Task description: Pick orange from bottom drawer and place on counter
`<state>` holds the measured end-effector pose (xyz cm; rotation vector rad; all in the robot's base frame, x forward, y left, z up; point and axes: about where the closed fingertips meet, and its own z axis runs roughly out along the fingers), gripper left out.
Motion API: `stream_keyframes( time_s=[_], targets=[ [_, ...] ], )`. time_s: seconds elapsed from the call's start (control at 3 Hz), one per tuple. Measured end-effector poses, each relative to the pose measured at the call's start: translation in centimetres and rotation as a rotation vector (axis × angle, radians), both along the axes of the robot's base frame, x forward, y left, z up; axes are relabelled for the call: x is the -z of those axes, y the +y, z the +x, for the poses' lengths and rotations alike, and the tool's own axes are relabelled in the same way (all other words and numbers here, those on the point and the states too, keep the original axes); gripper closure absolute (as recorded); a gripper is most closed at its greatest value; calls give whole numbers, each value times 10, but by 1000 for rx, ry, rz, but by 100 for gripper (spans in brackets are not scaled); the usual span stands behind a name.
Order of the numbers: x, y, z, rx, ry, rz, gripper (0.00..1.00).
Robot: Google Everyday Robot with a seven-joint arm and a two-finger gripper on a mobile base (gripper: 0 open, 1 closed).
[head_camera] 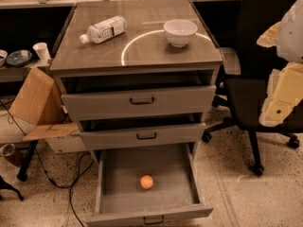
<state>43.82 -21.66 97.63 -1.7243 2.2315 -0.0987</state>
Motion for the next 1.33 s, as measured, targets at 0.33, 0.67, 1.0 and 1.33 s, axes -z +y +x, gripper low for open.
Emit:
stream_keyframes(
  time_s=[0.33, 0.67, 1.0, 1.33],
  targets=[
    [-2, 1, 0, 2, -16, 6, 0],
    [17, 13, -9, -3, -45, 56, 0],
    [60, 43, -23, -5, -60, 157, 0],
    [140, 104, -32, -32, 16, 300, 0]
  ],
)
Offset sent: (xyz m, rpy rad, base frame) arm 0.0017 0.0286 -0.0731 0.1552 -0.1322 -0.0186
